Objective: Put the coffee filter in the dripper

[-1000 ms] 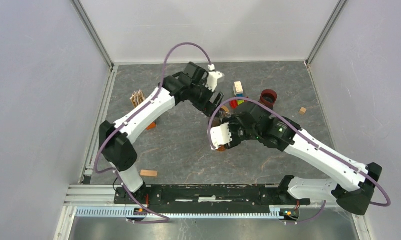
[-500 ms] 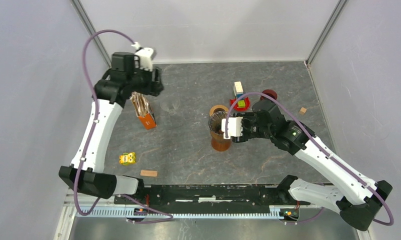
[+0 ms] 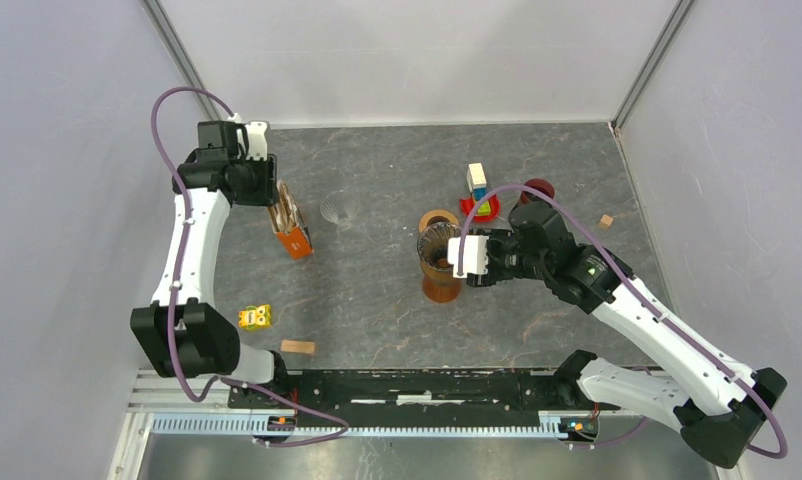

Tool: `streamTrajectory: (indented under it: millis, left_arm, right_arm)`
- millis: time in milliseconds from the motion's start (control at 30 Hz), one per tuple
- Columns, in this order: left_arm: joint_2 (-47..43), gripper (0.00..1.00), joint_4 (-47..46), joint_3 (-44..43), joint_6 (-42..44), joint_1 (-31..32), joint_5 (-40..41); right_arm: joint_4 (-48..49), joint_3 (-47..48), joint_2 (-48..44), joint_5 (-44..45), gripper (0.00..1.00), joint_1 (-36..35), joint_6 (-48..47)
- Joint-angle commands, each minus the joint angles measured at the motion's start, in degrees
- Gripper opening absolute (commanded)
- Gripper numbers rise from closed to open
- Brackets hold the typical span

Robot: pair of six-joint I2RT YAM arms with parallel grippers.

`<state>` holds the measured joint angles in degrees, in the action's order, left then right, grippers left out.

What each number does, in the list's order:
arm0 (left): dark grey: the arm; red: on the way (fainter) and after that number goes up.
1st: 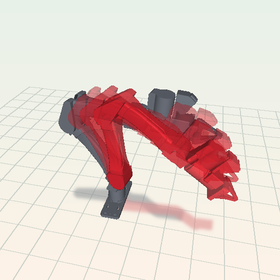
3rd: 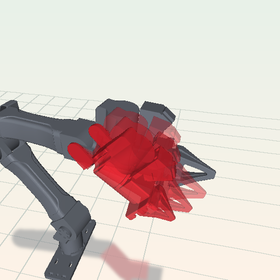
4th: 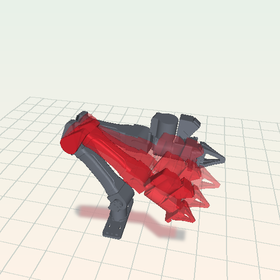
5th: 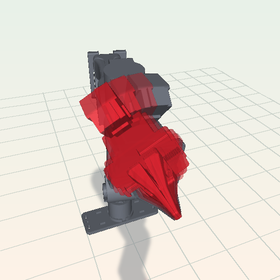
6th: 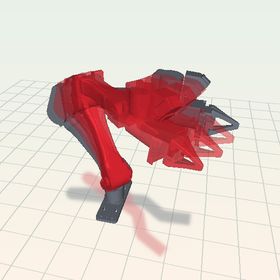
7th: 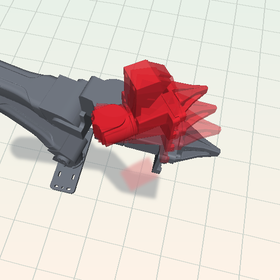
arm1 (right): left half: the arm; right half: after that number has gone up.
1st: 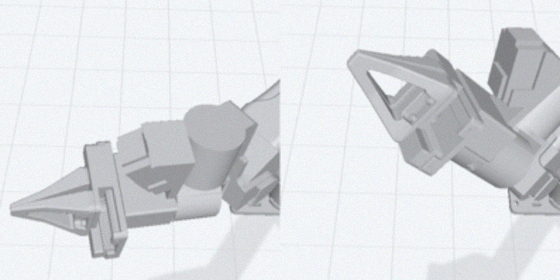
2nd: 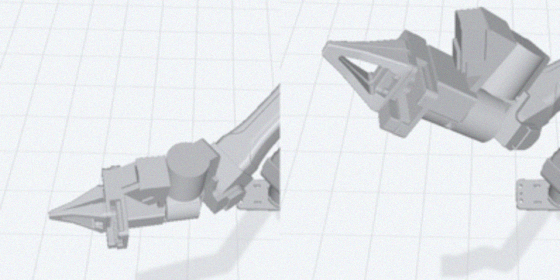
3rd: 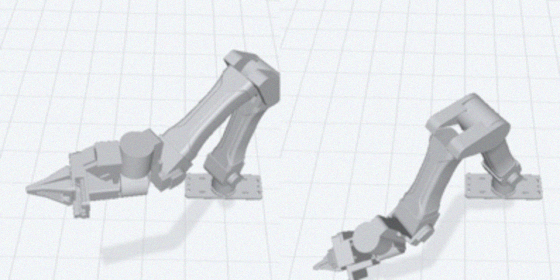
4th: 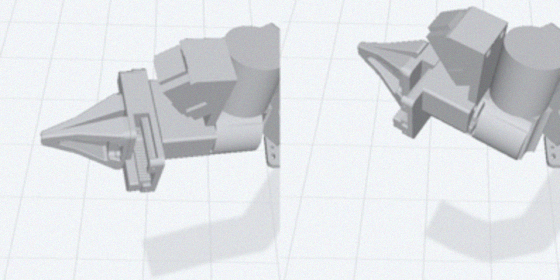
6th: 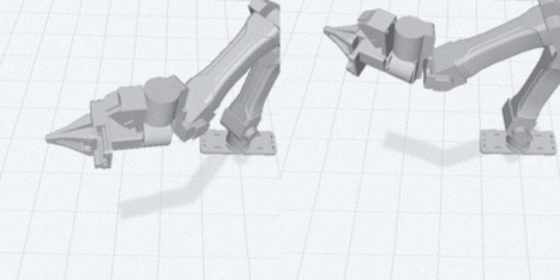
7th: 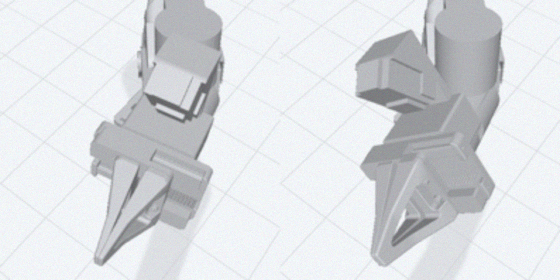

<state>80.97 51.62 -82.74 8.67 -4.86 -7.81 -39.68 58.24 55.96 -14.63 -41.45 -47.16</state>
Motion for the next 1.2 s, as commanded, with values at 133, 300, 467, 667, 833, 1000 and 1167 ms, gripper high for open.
streamTrajectory:
  millis: [133,300,467,667,833,1000,1167]
  left_arm:
    - [3.9,0.46,-5.8,0.0,1.3,-0.1,-2.3]
    - [5.5,0.44,-7.4,0.2,0.7,-0.1,-3.4]
    - [7.1,0.42,-7.7,0.0,0.6,-0.1,-2.5]
    - [7.9,0.37,-7.7,0.1,0.5,-0.1,-2.6]
    - [8.7,0.32,-7.7,-0.1,0.4,-0.1,-2.4]
    - [9.2,0.28,-7.7,-0.3,0.3,-0.1,-2.2]
    - [9.5,0.23,-7.7,-0.6,0.1,-0.1,-2.2]
  right_arm:
    - [1.4,-0.4,-1.1,-0.9,0.56,0.3,0.9]
    - [1.4,-0.9,-1.0,-1.0,0.56,0.4,0.8]
    - [1.1,-1.1,-1.1,-0.8,0.56,0.4,0.8]
    - [0.9,-1.2,-1.2,-0.9,0.56,0.4,0.7]
    - [0.7,-1.5,-1.1,-1.2,0.56,0.4,0.7]
    - [0.6,-1.7,-1.3,-1.3,0.56,0.4,0.7]
    - [0.1,-1.5,-1.3,-1.4,0.56,0.4,0.6]
